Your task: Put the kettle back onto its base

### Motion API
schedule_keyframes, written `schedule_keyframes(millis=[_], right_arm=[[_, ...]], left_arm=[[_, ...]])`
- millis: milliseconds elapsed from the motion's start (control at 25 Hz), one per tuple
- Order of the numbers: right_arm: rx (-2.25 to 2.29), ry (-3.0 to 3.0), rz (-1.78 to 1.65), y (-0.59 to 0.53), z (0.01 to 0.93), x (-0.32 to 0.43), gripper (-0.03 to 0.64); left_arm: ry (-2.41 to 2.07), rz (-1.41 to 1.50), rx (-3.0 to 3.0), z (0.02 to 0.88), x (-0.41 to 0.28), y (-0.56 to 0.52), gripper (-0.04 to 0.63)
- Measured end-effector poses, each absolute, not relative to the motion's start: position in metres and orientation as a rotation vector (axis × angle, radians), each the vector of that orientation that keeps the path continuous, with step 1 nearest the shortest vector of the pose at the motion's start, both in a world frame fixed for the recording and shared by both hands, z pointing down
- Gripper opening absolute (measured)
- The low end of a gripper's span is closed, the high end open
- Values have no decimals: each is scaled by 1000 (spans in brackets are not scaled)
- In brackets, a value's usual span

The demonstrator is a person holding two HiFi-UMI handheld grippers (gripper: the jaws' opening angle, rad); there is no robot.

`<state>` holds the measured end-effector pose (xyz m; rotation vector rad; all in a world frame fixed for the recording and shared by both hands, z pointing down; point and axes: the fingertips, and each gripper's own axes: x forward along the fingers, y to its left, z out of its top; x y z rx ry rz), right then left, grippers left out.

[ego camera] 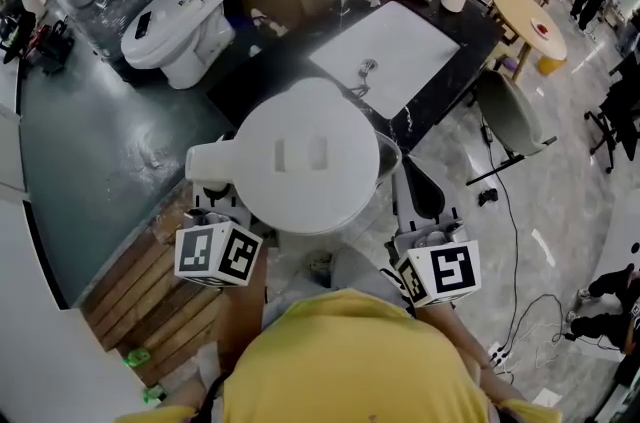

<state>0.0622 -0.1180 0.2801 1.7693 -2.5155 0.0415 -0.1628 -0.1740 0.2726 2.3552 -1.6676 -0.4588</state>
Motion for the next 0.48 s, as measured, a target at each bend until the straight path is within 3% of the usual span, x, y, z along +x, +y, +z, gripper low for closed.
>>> schedule_keyframes(millis=[480], right_arm=[[1685, -2557, 50, -176, 275, 65, 15]], left_arm=[[-1739, -442, 2317, 270, -161, -234, 23]])
